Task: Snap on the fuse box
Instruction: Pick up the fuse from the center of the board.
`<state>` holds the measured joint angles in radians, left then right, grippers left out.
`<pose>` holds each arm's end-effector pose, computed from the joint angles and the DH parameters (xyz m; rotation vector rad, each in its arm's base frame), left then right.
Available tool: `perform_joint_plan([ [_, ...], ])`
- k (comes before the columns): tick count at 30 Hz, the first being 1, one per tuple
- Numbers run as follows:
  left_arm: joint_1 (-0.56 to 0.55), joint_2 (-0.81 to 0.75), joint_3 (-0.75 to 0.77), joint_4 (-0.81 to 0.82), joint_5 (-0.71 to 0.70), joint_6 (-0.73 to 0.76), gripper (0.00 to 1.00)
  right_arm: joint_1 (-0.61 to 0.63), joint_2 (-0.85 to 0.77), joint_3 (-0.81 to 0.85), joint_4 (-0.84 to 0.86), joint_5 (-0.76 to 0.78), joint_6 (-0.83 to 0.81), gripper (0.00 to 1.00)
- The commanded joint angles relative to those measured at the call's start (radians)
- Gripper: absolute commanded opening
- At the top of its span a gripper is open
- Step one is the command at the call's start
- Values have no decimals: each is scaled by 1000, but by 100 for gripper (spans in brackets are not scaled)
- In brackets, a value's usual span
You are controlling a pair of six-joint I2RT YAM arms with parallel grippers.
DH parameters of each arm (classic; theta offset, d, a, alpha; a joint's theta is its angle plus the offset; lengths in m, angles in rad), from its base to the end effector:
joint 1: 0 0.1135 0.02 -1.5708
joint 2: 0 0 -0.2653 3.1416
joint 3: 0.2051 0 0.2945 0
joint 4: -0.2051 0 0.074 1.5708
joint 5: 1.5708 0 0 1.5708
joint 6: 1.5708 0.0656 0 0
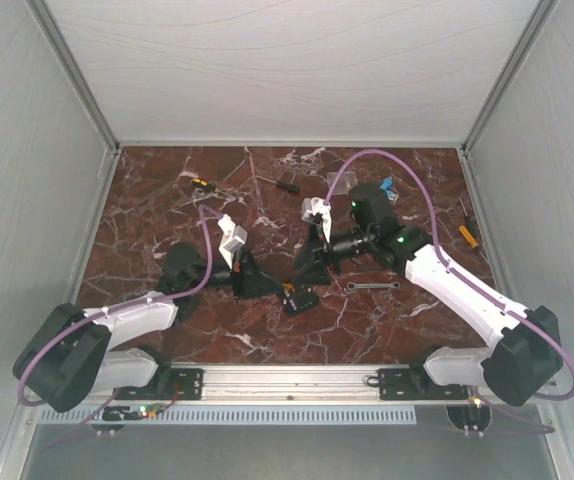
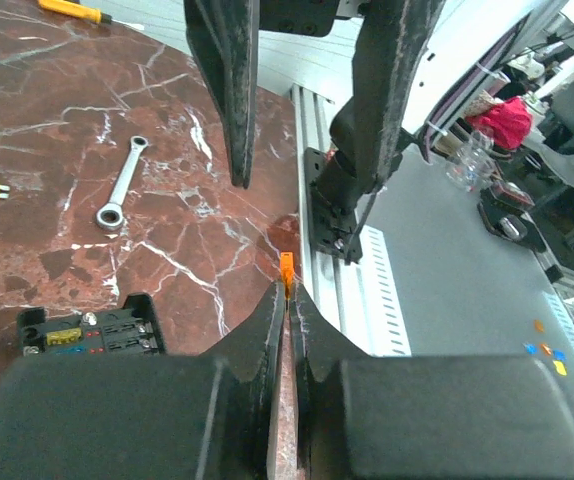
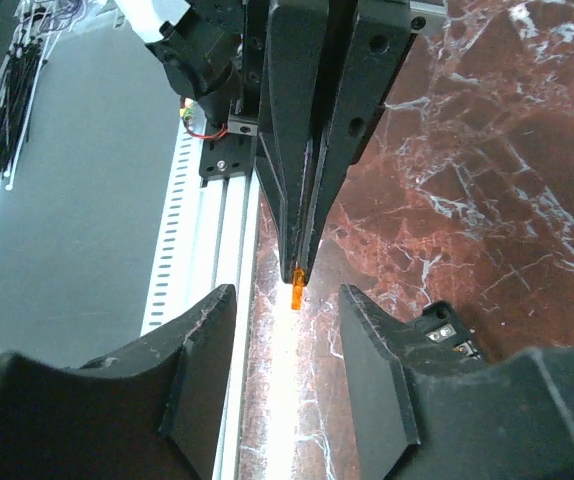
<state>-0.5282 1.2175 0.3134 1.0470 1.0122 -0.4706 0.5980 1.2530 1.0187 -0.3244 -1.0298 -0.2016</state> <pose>0.1977 -0.1797 0.1884 0.9557 1.4032 -1.4863 0.2352 0.2282 0.2998 -1.3509 1.5920 1.3226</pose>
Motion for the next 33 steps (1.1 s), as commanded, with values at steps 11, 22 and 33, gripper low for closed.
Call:
perform_joint_plan([
  [11, 4, 30, 49, 158, 68, -72, 0, 66, 83, 53, -83, -1, -63, 29],
  [22, -3, 30, 67, 85, 48, -40, 0, 91, 93, 54, -66, 32, -48, 11],
  [33, -6, 36, 67, 52, 21, -42, 0, 91, 64, 43, -72, 81, -43, 0],
])
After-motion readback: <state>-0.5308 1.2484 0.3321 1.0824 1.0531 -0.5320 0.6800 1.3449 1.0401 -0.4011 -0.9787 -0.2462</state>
